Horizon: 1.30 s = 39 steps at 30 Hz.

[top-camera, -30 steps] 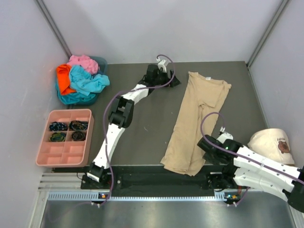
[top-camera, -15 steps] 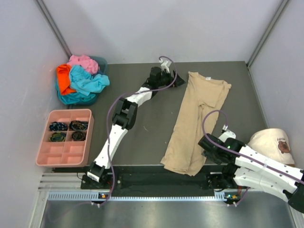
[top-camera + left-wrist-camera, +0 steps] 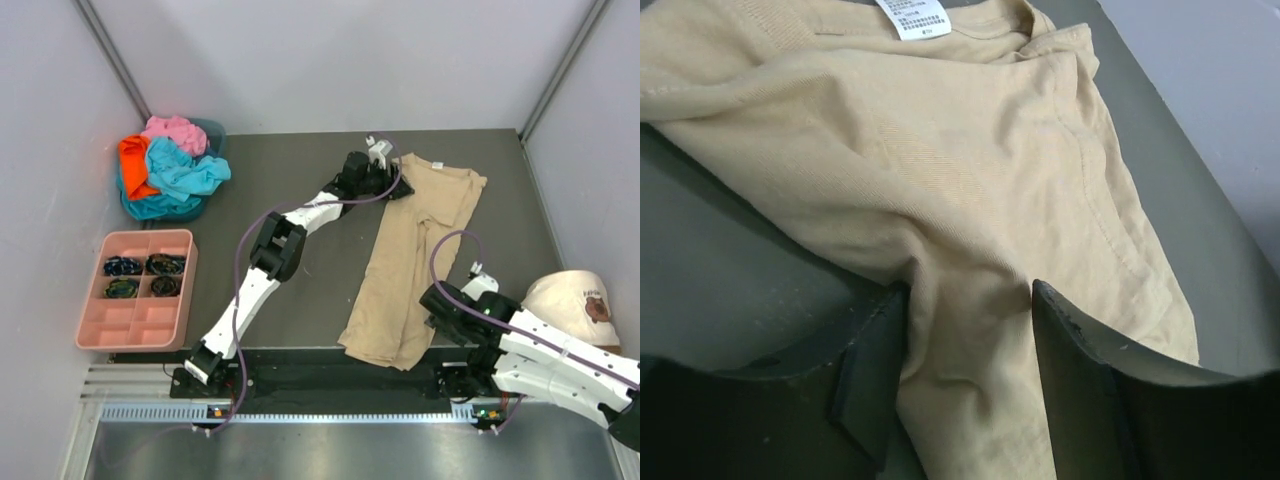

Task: Fold and stack the t-shirts
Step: Rotate the tshirt 90 degrees

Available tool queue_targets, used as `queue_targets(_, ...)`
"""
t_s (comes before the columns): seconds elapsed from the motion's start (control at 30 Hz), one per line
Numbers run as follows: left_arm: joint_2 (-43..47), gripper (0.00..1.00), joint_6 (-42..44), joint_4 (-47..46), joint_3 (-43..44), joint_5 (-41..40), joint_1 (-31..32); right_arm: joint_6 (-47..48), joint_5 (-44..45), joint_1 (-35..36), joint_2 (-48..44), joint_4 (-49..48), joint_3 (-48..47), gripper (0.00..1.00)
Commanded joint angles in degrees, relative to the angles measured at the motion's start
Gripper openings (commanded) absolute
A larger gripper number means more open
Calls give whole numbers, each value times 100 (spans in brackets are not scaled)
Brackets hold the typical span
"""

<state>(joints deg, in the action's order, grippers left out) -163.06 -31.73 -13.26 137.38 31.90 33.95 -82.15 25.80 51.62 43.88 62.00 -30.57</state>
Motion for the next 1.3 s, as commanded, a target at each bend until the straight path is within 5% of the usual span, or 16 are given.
queue_targets(0.0,-103,54,96,289,105,-88,-56,-64,127,59,-195,93,-195,49)
queue_targets(0.3,-103,0,-114,253,78,-149,-170,-56,136,59,-257,67,-169,49)
queue_targets(1.13,758,0,790,807,-739,-1213,-1611,339,162,59,279,-566,-248,50)
queue_targets(1.27,855,59,940,763,-870,-1046,-1638,437,223,59,507,-680,-318,52)
